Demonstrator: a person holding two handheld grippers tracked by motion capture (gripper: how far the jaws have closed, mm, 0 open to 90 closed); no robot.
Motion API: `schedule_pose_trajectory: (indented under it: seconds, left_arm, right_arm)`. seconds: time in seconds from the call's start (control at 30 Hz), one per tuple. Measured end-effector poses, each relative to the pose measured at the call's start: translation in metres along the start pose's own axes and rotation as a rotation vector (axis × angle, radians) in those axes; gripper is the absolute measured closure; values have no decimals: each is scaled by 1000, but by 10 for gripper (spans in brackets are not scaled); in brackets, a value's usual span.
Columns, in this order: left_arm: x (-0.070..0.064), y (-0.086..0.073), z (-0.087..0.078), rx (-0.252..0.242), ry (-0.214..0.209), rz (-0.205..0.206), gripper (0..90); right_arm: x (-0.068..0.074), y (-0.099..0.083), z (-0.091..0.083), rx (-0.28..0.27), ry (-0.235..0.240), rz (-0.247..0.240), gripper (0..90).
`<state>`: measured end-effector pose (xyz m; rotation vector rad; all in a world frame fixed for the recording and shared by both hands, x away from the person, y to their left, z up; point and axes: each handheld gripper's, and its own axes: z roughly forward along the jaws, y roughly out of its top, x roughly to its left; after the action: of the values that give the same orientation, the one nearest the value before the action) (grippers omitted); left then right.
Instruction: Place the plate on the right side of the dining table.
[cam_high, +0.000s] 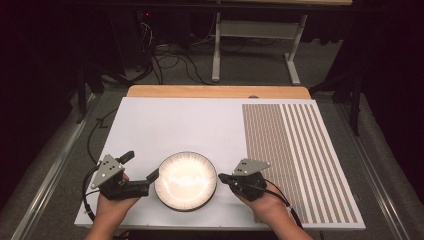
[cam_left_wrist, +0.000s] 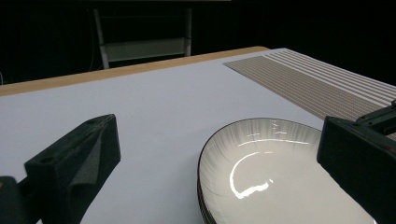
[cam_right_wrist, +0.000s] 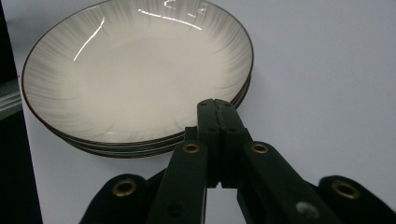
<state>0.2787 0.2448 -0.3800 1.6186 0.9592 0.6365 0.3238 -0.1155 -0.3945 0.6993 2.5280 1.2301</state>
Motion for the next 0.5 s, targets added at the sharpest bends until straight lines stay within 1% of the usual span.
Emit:
schedule_pose_trajectory:
  seconds: [0.27, 0.3, 0.37, 0.43, 0.5]
  left_arm:
    - [0, 0, -1, -3, -3, -6, 2]
    - [0, 1, -1, -3, -4, -5, 2]
    - [0, 1, -1, -5, -6, -5, 2]
    - [0, 1, 0, -1, -5, -3, 2]
    - [0, 1, 0, -1, -3, -3, 2]
  right_arm:
    - [6, 2, 9, 50, 15, -30, 900]
    - [7, 2, 9, 55, 10, -26, 900]
    - [6, 2, 10, 50, 11, -33, 900]
    - [6, 3, 9, 65, 17, -35, 900]
    - [6, 4, 10, 66, 21, -34, 900]
